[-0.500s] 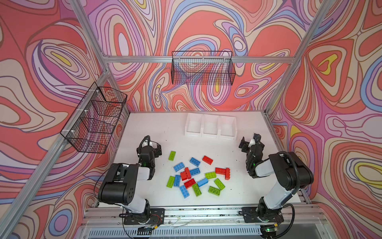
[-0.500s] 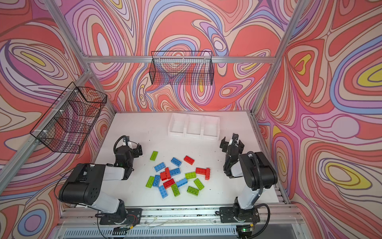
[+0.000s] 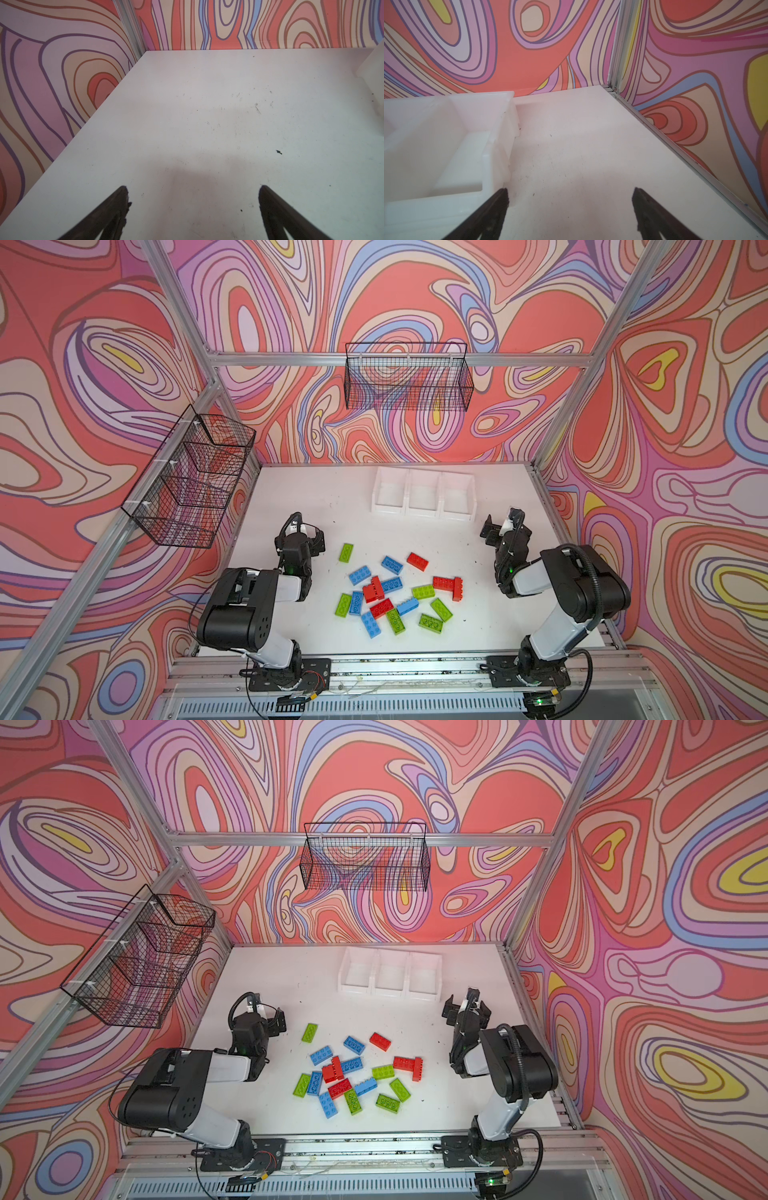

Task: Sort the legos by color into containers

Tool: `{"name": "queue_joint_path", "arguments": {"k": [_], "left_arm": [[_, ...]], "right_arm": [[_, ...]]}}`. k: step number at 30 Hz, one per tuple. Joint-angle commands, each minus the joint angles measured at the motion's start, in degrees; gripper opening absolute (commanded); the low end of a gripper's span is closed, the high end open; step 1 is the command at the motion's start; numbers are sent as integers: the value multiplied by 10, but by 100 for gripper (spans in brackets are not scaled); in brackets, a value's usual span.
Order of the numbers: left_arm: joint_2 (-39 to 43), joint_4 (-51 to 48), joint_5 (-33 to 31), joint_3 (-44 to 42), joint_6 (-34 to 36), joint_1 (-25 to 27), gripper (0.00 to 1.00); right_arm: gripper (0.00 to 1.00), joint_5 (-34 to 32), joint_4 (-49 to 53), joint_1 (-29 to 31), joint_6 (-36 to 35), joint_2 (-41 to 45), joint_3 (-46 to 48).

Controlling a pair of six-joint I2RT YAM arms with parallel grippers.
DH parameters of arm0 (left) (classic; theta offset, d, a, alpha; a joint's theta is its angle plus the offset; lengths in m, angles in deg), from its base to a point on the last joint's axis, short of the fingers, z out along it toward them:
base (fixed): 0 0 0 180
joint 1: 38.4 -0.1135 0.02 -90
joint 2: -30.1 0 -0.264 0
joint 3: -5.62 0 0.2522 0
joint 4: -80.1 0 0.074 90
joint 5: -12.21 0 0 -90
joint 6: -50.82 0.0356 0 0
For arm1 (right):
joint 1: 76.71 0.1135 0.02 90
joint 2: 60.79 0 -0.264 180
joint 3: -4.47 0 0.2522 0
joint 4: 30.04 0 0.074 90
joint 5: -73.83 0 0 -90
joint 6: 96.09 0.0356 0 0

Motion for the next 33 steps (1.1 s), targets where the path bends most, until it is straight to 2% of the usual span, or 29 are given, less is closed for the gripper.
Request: {"name": "queue_joint_path", "arguments": {"k": [1,17,24,32,33], "left_arm": [[-1,11,4,5,-1,-1,100],[-2,10,4,6,-2,-1,100],[2,0,50,8,-3,-15,100],[2,5,56,6,0,-15,100],[3,1,61,7,2,-15,97]], "right_arm": [[98,2,-11,-2,-5,3,3],[98,2,-11,-3,-6,3,3],[98,2,-11,-2,-6,3,3],[98,2,-11,-2,-5,3,3],[98,2,-10,-2,-6,3,2]]}}
